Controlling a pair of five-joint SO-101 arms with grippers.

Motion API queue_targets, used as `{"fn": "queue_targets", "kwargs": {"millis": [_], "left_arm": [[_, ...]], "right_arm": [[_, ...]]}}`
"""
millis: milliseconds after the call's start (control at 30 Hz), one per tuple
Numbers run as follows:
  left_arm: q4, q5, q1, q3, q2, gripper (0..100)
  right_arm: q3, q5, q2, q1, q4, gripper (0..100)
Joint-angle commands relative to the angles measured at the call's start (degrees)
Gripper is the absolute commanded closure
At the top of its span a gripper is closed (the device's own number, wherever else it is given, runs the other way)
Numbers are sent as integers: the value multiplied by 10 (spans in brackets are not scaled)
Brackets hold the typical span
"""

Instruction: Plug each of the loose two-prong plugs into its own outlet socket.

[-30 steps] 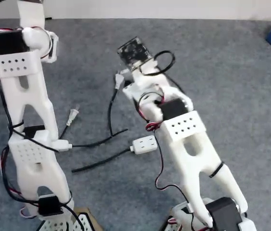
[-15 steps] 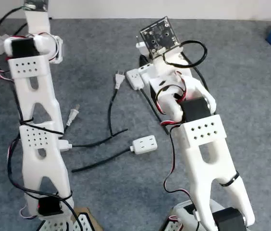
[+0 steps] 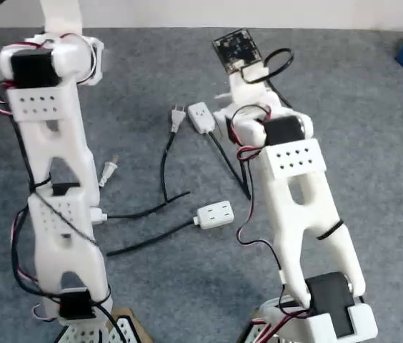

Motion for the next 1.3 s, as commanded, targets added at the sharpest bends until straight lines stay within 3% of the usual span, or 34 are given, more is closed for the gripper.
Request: {"fn": "queue_targets", "kwargs": {"millis": [0,300,467,600,733,867,933,1033,1267], "left_arm": [[13,4,20,65,-117,758],[8,1,29,393,-396,758],[-96,1,28,637,-555,758],[-251,-2,28,939,-735,758],[-462,-40,29,1256,-920,758],[-681,-51,47,1494,-1047,755],[-742,-76,67,1564,-1077,755],[-762,-101,89,1625,-1099,754],[-798,-120,118,1658,-1105,707]], "right_arm": [[-54,-7,5,-4,40,991],[-55,9,46,-3,72,991],[-55,4,55,-6,72,991],[-43,4,51,-3,78,991],[-10,2,49,-3,68,991],[71,-25,48,-9,-59,991],[137,-27,46,-21,-152,991],[230,-24,7,-45,-256,991],[342,-14,-175,-80,-261,991]]}}
